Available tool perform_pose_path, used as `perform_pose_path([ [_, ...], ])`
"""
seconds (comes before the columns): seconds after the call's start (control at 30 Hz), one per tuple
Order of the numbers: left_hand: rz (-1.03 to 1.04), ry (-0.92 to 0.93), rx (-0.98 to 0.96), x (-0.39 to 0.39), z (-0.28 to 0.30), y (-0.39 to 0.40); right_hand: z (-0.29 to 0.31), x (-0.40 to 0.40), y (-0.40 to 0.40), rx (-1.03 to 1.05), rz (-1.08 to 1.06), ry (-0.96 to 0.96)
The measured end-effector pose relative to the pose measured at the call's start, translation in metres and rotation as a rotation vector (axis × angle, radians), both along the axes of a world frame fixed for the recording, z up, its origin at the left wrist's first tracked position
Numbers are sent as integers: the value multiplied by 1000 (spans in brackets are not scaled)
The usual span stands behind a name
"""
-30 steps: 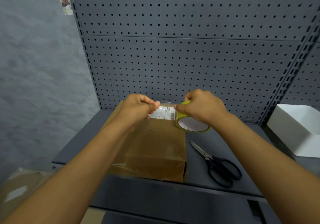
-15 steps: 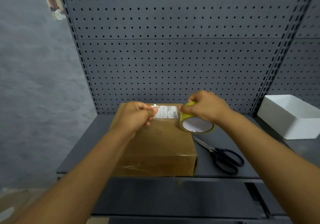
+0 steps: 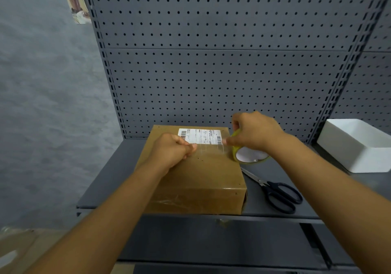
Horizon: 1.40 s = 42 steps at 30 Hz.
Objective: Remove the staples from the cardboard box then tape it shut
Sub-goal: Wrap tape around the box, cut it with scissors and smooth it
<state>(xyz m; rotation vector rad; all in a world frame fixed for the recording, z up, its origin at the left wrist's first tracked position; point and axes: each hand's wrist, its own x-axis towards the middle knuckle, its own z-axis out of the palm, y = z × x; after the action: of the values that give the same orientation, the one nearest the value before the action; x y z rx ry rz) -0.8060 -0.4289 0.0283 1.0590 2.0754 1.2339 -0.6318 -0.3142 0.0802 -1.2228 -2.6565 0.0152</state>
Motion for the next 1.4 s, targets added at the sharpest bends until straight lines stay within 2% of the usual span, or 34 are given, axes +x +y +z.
perform_pose_path([
  [0.3,33,237,-34,1,-8,3,-8,-20,-5,218,101,-176],
  [0.4,25,296,-61,1,-9,3,-9,-21,-4,254,133,-176],
  [0.5,23,298,-81,0,-13,3,-9,-11,4,122,137,-24],
  [0.67,8,280,-75,-1,-12,1,-8,22,18,-364,203,380],
  [0.77,3,243,-63,-1,-11,1,-14,39,24,-575,270,497],
  [0.87,17,233,-58,-3,-10,0,-26,52,28,-690,297,597],
  [1.03,36,209,-34,-10,-12,-1,-36,55,26,-714,326,720],
  [1.17,28,244,-31,-10,-13,-4,-30,44,20,-627,334,677],
  [1.4,10,334,-50,-8,-14,-5,-22,38,14,-603,306,628],
])
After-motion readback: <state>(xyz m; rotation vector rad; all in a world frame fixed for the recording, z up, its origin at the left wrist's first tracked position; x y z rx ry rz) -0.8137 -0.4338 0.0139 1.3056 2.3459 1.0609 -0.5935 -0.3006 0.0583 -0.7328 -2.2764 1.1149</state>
